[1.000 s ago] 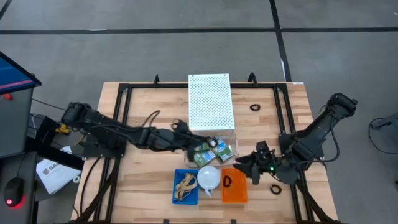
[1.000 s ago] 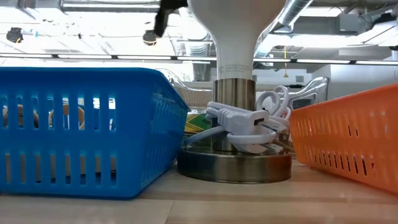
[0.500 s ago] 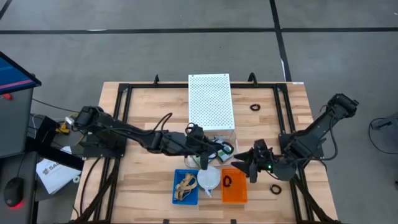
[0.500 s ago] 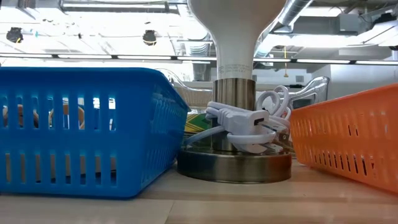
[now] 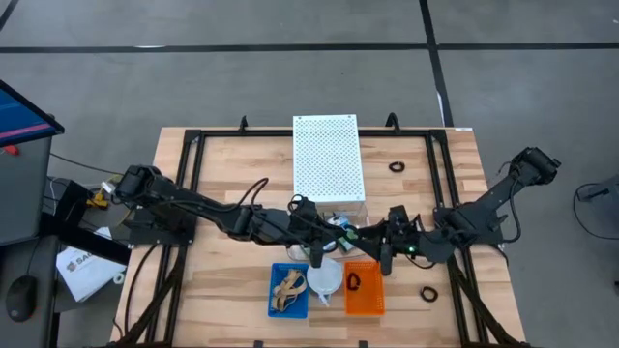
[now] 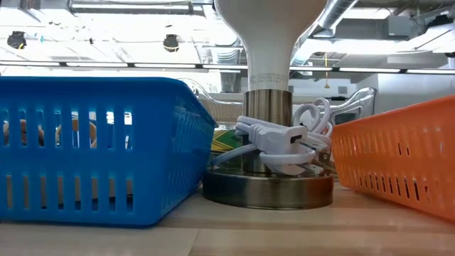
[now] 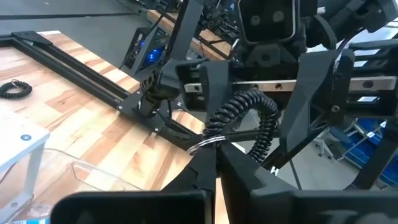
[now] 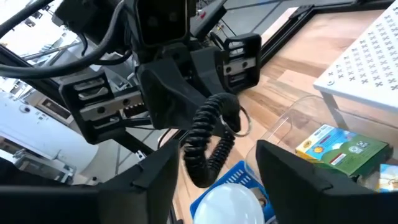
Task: Pick & Place Office Desk Supplies
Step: Put the black spring keychain into the orange bin
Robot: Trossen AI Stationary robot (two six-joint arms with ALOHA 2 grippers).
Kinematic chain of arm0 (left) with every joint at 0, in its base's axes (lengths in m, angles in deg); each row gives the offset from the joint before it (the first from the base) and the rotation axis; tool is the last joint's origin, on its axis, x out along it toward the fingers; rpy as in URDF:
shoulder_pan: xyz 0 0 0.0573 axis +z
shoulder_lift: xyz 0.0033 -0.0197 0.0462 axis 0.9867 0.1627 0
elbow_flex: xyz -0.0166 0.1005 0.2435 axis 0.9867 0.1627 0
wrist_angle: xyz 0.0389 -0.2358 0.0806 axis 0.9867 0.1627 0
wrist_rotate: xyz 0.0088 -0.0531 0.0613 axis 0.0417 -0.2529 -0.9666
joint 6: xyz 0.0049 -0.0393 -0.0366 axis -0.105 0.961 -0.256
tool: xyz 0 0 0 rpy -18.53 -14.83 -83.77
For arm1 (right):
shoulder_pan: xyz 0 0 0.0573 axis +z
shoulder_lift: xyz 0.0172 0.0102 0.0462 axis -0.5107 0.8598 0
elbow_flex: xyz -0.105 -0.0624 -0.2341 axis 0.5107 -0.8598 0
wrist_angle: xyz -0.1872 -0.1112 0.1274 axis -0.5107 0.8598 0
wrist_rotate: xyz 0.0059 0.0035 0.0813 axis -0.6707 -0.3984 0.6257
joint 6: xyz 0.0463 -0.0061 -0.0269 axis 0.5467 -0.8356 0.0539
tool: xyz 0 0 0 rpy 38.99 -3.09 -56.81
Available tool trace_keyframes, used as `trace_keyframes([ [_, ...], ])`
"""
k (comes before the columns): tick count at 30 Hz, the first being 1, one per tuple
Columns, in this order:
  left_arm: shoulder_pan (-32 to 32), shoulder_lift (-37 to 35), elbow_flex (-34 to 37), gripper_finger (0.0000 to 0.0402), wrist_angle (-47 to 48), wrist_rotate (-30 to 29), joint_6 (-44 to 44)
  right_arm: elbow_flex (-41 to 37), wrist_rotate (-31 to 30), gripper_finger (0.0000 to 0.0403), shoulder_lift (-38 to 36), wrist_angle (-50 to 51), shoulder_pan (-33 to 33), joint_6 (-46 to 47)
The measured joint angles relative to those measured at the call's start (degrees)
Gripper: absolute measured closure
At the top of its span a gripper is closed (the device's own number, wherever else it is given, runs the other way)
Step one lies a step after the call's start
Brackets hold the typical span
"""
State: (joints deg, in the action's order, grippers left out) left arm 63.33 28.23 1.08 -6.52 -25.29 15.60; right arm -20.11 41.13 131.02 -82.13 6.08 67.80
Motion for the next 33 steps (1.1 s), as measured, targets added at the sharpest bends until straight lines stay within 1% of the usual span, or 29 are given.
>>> trace_keyframes([
  [3,0.00,0.00,0.00,0.0401,0.19,-0.24,0.00,0.00,0.02,0.0244,0.00,0.00,0.01,0.34],
  [7,0.00,0.00,0.02,0.0401,1.00,-0.23,0.00,0.00,-0.02,0.0350,0.00,0.08,0.89,0.34],
  [8,0.00,0.00,0.02,0.0401,1.02,-0.22,-0.01,0.00,-0.04,0.0373,0.00,0.23,1.14,0.30],
  [9,0.00,0.00,0.02,0.0399,1.02,-0.07,-0.05,0.00,-0.29,0.0384,0.00,0.26,1.33,0.10],
  [13,0.00,0.00,0.02,0.0384,1.11,2.15,-0.62,0.00,-2.16,0.0389,0.00,0.26,1.87,0.36],
  [17,-0.29,-0.94,0.07,0.0365,2.21,5.15,-5.08,0.00,-3.11,0.0396,0.00,0.31,2.10,0.90],
  [22,-0.79,-5.24,0.06,0.0343,10.44,4.92,-8.04,0.02,-4.55,0.0397,0.00,2.36,3.00,2.43],
  [24,-0.76,-7.48,0.99,0.0336,12.02,4.70,-9.39,0.02,-4.94,0.0397,0.00,4.48,3.02,4.31],
  [26,-0.76,-10.09,1.88,0.0329,11.88,4.70,-10.95,0.02,-4.43,0.0397,0.00,6.82,3.10,6.83],
  [29,-0.76,-14.71,2.64,0.0322,15.50,4.27,-11.95,0.02,-2.32,0.0397,0.00,9.23,4.67,10.89],
  [33,-0.76,-21.30,3.95,0.0315,22.44,4.16,-12.73,0.04,1.35,0.0398,0.00,12.68,9.65,17.26],
])
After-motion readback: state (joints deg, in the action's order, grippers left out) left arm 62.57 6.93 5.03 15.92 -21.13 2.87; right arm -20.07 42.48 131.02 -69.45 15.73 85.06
